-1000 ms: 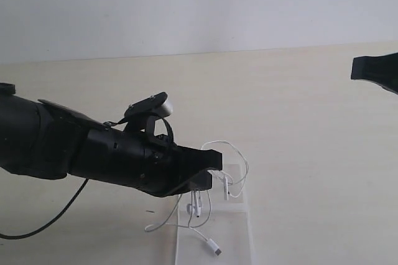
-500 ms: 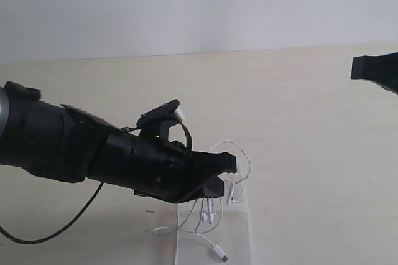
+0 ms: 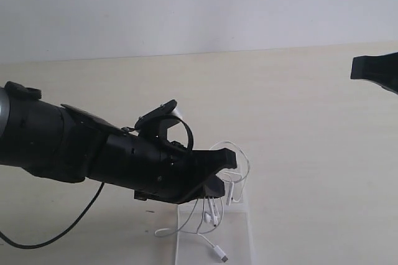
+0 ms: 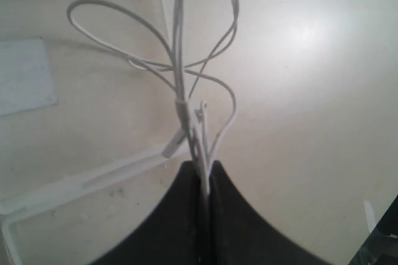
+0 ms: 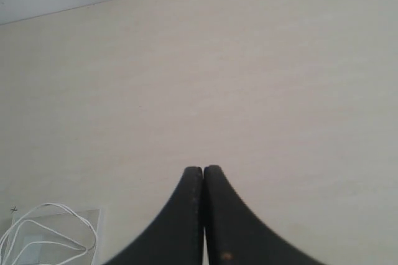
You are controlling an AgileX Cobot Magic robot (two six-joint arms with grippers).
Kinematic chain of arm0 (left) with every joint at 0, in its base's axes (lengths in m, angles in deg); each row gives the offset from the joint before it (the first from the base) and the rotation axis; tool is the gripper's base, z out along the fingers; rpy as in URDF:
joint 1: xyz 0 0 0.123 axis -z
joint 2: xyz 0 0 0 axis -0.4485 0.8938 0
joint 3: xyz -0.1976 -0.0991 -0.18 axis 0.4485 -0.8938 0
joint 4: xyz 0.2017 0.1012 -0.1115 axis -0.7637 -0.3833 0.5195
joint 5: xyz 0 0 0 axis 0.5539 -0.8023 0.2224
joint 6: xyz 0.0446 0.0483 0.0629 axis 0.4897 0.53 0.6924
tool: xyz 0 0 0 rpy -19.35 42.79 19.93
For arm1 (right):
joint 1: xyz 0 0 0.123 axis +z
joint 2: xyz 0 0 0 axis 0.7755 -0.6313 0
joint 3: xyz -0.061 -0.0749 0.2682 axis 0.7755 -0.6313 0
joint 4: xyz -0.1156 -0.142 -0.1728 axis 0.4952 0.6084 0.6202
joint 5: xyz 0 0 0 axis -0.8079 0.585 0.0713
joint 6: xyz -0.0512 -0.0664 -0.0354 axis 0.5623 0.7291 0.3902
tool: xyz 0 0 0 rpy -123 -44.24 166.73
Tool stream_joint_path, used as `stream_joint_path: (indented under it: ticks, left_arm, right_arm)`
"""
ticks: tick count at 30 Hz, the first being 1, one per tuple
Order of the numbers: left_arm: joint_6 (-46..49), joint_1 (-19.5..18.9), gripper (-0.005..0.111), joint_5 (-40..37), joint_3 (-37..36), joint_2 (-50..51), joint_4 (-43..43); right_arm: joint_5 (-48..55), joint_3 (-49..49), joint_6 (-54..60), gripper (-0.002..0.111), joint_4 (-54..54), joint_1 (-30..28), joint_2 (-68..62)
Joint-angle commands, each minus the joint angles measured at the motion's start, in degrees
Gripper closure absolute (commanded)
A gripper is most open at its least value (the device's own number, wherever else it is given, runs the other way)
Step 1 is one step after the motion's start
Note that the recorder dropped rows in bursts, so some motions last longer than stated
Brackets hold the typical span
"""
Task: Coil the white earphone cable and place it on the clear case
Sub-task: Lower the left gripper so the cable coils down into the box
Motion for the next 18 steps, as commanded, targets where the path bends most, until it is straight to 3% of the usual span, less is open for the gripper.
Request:
stream_joint_path:
  ticks: [1, 3, 6, 8, 18]
  left_arm:
    - [-0.4, 0.2, 0.107, 0.4, 0.3, 0.4, 0.4]
    - [-0.4, 0.2, 0.104, 0.4, 0.3, 0.4, 0.4]
    - [-0.4, 0.2, 0.086, 0.4, 0.3, 0.4, 0.4]
    - [-0.4, 0.2, 0.08, 0.4, 0.3, 0.4, 0.4]
    - [-0.4, 0.2, 0.076, -1.7, 0.3, 0.4, -0.6]
  right_arm:
    - [-0.6, 0.1, 0.4, 0.108, 0.9, -0.3, 0.2]
    - [-0.6, 0.1, 0.4, 0.108, 0.9, -0.3, 0.2]
    - [-0.6, 0.1, 0.4, 0.108, 0.8, -0.3, 0.2]
    - [-0.6, 0.1, 0.4, 0.108, 0.8, -0.3, 0.2]
    - [-0.6, 0.1, 0.4, 0.108, 0.8, -0.3, 0.2]
